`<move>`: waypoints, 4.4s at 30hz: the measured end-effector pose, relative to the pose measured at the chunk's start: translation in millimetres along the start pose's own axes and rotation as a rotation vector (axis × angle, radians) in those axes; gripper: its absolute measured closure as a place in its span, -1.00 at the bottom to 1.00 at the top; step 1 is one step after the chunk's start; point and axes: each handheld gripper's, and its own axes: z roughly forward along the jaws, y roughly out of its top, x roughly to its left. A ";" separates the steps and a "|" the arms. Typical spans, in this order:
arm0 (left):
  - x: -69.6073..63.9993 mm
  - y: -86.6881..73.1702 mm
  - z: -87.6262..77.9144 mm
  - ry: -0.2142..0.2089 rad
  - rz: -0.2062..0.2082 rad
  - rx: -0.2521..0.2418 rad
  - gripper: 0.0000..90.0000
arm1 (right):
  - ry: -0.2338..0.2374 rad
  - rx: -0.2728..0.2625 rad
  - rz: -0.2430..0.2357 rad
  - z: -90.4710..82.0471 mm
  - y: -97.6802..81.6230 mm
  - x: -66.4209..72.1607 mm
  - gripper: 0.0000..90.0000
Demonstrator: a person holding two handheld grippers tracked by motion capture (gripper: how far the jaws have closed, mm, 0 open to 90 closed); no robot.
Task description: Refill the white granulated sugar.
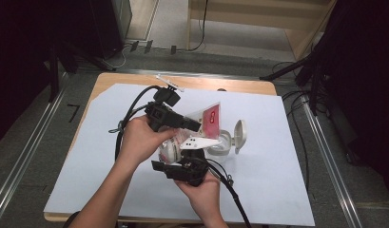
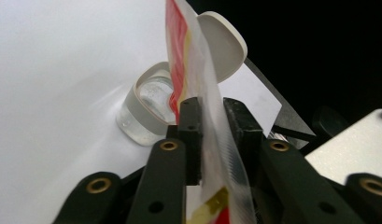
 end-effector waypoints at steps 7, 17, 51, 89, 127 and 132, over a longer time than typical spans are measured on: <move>0.0 -0.3 0.8 -0.020 0.004 -0.003 0.58 | 0.028 -0.016 0.030 -2.7 0.2 -2.2 0.39; -2.4 0.4 4.0 0.034 0.005 0.019 0.78 | 0.024 -0.013 0.036 -1.1 -1.1 -3.3 0.39; 2.9 32.1 10.7 -0.005 0.016 0.185 0.87 | 0.042 -0.028 0.046 -6.6 0.2 -7.0 0.40; 4.3 24.1 5.5 0.021 0.021 0.063 0.98 | 0.024 -0.016 0.009 1.4 7.1 1.3 0.40; -5.1 19.7 2.0 0.069 0.051 0.023 0.99 | -0.009 -0.018 -0.047 4.1 6.7 4.4 0.41; -5.2 19.7 0.6 0.067 0.049 0.011 0.98 | -0.003 -0.025 -0.049 4.0 8.5 5.5 0.41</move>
